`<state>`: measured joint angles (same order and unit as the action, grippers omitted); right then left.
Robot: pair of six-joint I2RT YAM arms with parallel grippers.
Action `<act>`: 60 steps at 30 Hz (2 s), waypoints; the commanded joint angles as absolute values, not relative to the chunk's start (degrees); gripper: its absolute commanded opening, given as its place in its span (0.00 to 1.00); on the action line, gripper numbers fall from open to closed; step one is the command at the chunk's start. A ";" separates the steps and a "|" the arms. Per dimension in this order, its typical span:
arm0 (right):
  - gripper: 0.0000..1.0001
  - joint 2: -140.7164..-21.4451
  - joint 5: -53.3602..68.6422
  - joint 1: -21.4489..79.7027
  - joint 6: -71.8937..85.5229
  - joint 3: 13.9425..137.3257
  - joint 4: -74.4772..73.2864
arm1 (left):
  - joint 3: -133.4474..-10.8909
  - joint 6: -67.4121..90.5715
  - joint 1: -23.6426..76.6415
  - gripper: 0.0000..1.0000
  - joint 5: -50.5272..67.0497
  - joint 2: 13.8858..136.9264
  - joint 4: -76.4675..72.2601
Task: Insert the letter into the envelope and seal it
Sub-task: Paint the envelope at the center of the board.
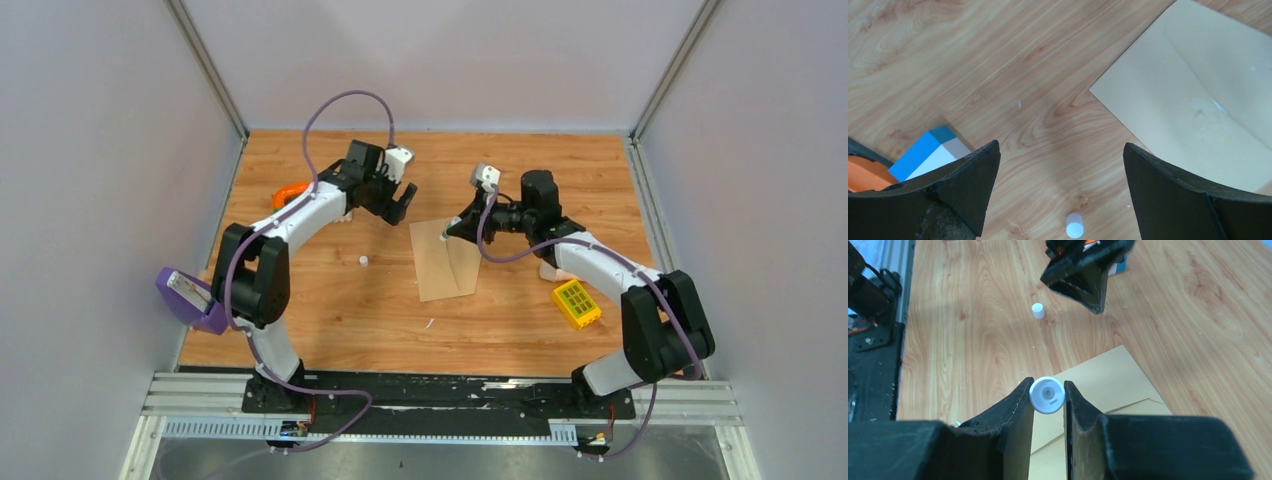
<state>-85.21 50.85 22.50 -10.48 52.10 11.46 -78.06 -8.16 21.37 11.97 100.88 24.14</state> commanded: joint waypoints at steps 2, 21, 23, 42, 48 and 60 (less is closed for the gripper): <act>0.00 -85.06 50.37 24.02 -21.21 50.67 11.78 | -82.80 -13.55 26.97 1.00 0.38 103.81 23.12; 0.00 -90.35 39.95 30.66 -41.05 48.32 8.62 | -88.92 -15.91 35.23 1.00 -13.27 116.15 26.99; 0.00 -91.43 39.10 30.74 -41.68 48.57 8.49 | -89.10 -16.24 35.81 1.00 -13.68 116.79 27.12; 0.00 -96.62 32.04 33.85 -41.61 50.17 10.49 | -91.36 -15.93 38.12 1.00 -13.11 121.68 29.89; 0.00 -97.57 30.96 33.92 -40.73 50.59 11.07 | -91.06 -16.02 38.23 1.00 -12.59 121.90 29.95; 0.00 -101.07 27.40 34.06 -36.26 52.46 13.57 | -90.26 -16.55 39.11 1.00 -12.68 121.43 29.76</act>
